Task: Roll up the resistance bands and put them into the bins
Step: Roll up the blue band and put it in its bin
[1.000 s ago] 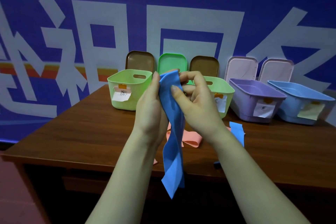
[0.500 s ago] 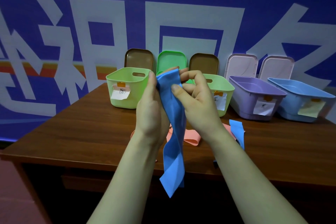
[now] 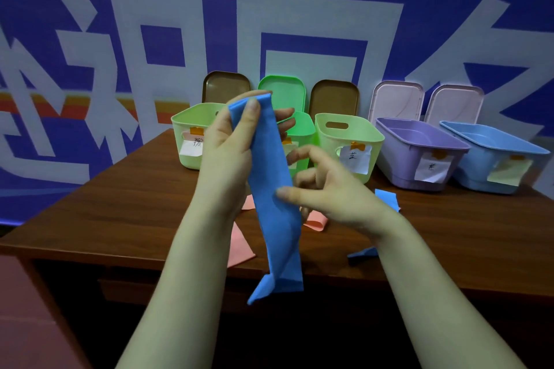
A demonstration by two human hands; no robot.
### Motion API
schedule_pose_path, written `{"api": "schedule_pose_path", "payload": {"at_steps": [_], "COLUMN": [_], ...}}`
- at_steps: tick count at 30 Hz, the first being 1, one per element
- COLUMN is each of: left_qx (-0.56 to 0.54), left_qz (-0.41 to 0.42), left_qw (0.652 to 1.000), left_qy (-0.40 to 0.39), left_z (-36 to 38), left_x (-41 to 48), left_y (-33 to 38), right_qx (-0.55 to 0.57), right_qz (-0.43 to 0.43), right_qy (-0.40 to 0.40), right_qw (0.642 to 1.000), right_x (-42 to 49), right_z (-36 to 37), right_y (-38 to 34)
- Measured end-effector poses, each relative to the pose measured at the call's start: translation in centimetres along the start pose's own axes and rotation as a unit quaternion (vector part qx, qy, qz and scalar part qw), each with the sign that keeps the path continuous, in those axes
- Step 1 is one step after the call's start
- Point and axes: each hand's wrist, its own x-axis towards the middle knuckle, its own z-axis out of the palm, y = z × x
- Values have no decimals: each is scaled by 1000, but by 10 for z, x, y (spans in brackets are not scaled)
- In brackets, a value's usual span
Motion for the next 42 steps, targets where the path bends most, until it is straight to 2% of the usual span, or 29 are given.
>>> {"api": "schedule_pose_path", "payload": {"at_steps": [3, 9, 11, 14, 15, 17, 19, 21, 27, 31, 34, 37, 42], "left_qx": [66, 127, 105, 26, -12, -73, -98, -113, -105, -71, -26, 19, 49], "left_qz": [29, 52, 41, 1, -15, -38, -44, -37, -19, -3, 19, 47, 71], "left_qw": [997, 990, 993, 999, 999, 996, 993, 991, 992, 995, 998, 997, 996], "left_qy": [-18, -26, -25, -28, -31, -39, -44, -55, -62, -65, -60, -60, -24], "left_z": [6, 19, 21, 27, 29, 33, 36, 38, 48, 54, 56, 58, 57], "left_x": [-3, -11, -13, -18, -20, -22, -21, -18, -13, -13, -8, -2, 8], "left_y": [-1, -4, -5, -5, -5, -2, 4, 12, 18, 20, 25, 31, 39], "right_qx": [-10, -74, -112, -205, -259, -375, -431, -432, -442, -485, -389, -334, -180], "right_qz": [29, 130, 166, 199, 212, 266, 322, 334, 268, 168, 81, -7, -126], "right_qy": [-68, -159, -160, -119, -120, -157, -186, -161, -59, 59, 144, 200, 225], "right_qw": [997, 976, 967, 951, 935, 874, 822, 822, 854, 856, 906, 921, 949], "right_x": [-5, -25, -32, -39, -41, -46, -48, -47, -38, -35, -38, -42, -46], "right_z": [-11, -45, -57, -76, -82, -89, -91, -90, -92, -95, -96, -96, -90], "right_y": [8, 12, 16, 25, 28, 32, 39, 51, 68, 34, -1, -29, -69]}}
